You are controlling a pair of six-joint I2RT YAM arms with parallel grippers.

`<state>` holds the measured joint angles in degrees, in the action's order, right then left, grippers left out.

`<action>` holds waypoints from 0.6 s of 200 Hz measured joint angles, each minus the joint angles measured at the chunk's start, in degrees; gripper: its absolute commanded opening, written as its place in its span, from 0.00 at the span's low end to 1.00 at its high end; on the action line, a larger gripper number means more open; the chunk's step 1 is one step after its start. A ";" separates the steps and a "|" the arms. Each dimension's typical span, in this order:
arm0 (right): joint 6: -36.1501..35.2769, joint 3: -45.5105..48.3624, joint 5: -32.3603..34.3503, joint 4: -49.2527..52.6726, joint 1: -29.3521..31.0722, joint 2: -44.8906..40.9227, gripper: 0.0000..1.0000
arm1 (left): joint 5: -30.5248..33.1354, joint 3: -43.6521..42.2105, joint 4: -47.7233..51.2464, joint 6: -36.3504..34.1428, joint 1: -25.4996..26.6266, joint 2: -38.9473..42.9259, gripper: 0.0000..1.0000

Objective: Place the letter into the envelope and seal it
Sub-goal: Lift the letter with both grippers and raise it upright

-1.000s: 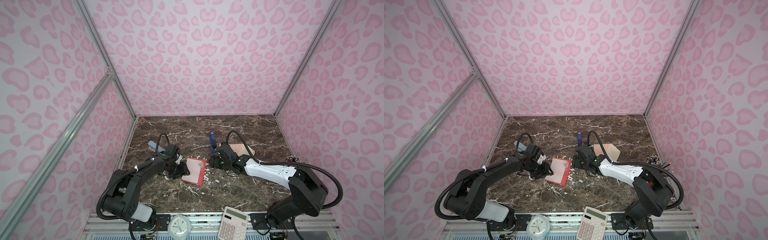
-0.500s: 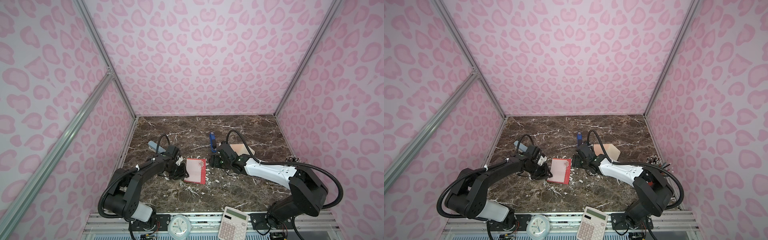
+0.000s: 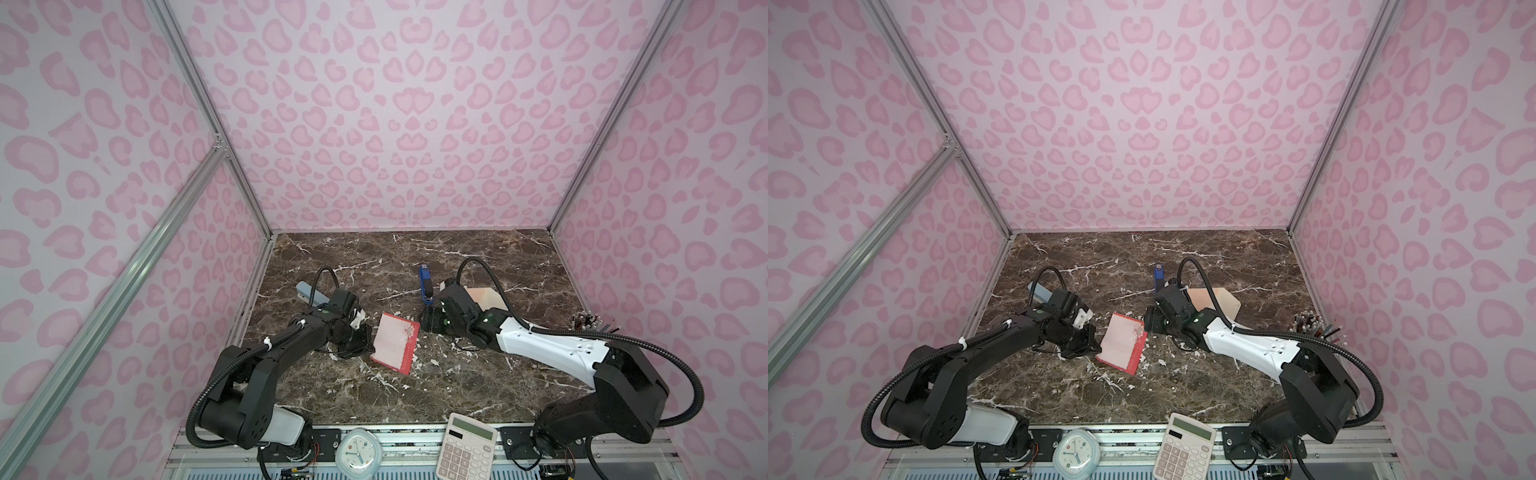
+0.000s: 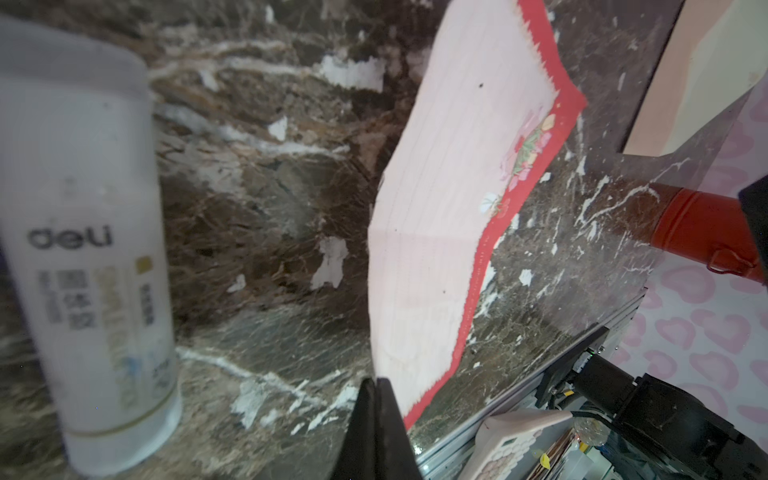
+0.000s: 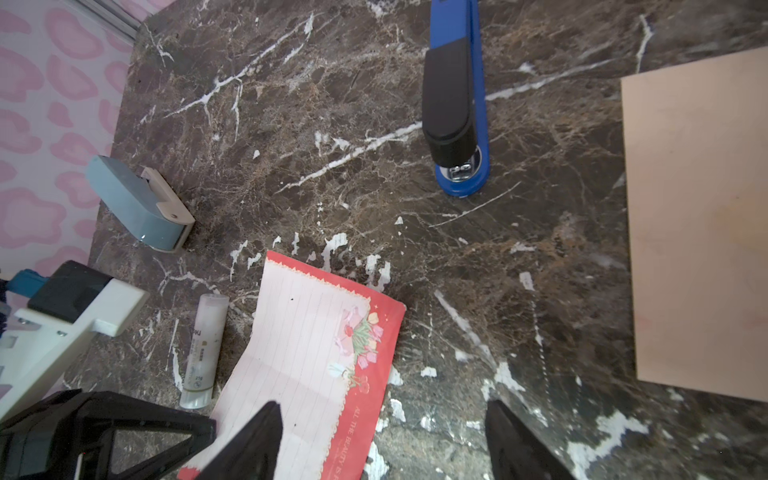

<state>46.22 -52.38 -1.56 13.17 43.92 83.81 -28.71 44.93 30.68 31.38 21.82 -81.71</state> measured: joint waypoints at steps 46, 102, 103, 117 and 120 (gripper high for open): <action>-0.28 1.22 -3.48 -2.71 -3.56 -4.72 0.84 | 0.00 11.10 3.76 -0.81 0.00 5.22 0.04; 1.27 8.61 -7.74 -15.74 -11.43 -16.17 0.84 | -0.90 25.11 3.41 2.40 -1.57 5.88 0.04; 1.33 8.70 -7.76 -15.93 -11.54 -16.26 0.84 | -0.92 25.16 3.30 2.56 -1.62 5.88 0.04; 3.89 10.19 -8.55 -19.54 -13.31 -17.81 0.84 | -1.70 25.81 0.15 6.05 -2.40 5.81 0.04; 4.50 10.29 -8.59 -20.15 -13.53 -17.94 0.83 | -1.86 25.90 -0.66 6.84 -2.49 5.79 0.04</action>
<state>50.72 -42.09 -10.15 -6.98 30.39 65.87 -30.57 70.83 30.02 38.22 19.33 -75.92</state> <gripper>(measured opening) 0.840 0.050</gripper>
